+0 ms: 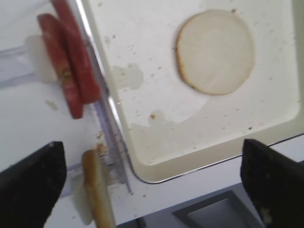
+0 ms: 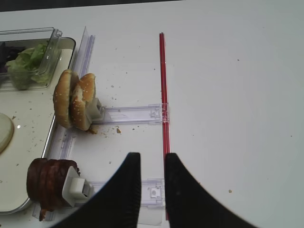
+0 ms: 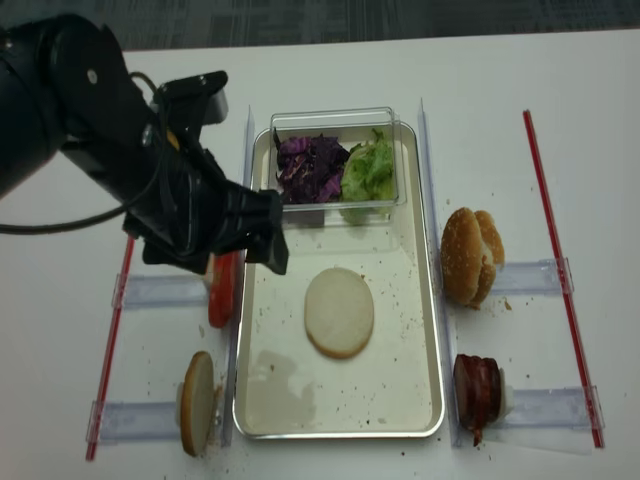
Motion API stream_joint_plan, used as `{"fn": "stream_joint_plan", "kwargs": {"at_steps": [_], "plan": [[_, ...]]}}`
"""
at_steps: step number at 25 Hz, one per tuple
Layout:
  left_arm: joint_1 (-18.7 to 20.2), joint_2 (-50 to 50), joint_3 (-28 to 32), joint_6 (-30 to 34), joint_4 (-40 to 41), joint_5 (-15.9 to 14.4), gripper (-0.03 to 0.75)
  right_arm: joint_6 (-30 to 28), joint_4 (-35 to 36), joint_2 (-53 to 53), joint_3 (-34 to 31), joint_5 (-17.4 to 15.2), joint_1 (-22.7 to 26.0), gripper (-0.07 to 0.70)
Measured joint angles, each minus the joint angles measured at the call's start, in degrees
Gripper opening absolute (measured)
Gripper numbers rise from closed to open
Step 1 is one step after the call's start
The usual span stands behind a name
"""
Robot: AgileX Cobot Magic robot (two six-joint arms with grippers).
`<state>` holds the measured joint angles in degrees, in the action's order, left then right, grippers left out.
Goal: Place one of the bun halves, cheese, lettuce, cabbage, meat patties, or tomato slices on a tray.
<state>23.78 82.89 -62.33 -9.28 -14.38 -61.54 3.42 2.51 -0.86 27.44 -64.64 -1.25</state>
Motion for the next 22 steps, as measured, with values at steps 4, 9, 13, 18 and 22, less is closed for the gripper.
{"fn": "stream_joint_plan", "kwargs": {"at_steps": [4,9,13,18,22], "plan": [[0.0,0.0,0.0,-1.0,6.4,-3.8,0.685,0.0,0.0,0.0,0.0,0.0,0.0,0.176],[0.0,-0.1,0.0,-1.3,10.1,-5.4,0.685,0.0,0.0,0.0,0.0,0.0,0.0,0.176],[0.0,-0.1,0.0,-1.5,11.1,-5.3,0.685,0.0,0.0,0.0,0.0,0.0,0.0,0.176],[-3.7,-0.1,0.0,-1.4,11.3,-5.0,0.685,0.0,0.0,0.0,0.0,0.0,0.0,0.176],[-11.1,-0.1,0.0,1.1,11.5,-5.0,0.685,0.0,0.0,0.0,0.0,0.0,0.0,0.176]]}}
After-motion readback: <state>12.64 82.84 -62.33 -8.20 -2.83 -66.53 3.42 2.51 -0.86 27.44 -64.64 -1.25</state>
